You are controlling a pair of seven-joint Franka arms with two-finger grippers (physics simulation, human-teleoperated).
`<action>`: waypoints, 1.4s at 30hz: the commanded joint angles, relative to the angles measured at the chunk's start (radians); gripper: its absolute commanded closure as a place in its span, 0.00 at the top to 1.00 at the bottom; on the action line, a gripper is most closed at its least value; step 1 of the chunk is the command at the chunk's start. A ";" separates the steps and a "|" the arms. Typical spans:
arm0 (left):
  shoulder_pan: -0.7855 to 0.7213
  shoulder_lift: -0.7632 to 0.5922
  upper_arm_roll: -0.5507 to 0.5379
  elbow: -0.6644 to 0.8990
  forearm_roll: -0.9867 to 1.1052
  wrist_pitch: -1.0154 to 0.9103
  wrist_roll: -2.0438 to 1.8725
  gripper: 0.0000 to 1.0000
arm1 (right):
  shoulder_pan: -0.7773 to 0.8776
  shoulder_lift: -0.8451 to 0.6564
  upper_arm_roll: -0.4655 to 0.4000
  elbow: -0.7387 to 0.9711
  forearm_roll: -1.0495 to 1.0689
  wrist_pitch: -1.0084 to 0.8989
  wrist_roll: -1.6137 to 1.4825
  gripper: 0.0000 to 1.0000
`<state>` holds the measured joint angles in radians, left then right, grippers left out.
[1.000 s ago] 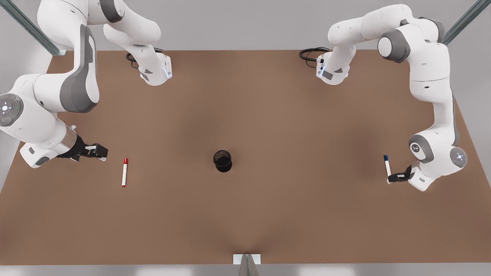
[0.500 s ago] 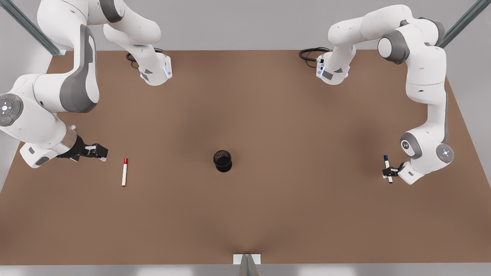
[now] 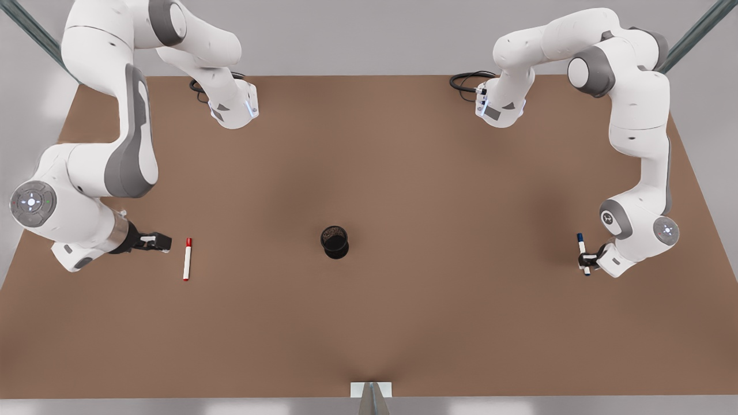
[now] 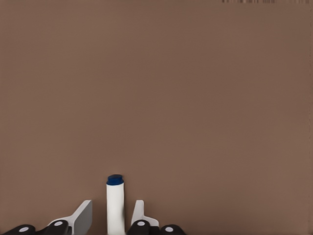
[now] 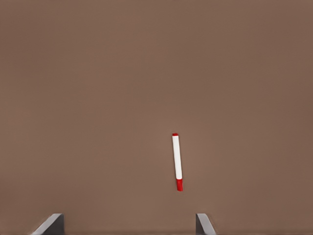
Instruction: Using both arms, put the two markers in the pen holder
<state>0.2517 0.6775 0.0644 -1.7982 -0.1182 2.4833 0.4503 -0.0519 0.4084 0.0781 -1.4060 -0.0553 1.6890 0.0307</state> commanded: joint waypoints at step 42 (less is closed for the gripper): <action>-0.143 -0.294 -0.034 0.039 -0.006 -0.360 0.013 0.23 | -0.121 0.314 0.006 -0.292 0.002 0.566 -0.081 0.22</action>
<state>0.1159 0.3890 0.0311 -1.7585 -0.1082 2.2356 0.3939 -0.1737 0.7242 0.0844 -1.6977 -0.0458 2.2607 -0.0183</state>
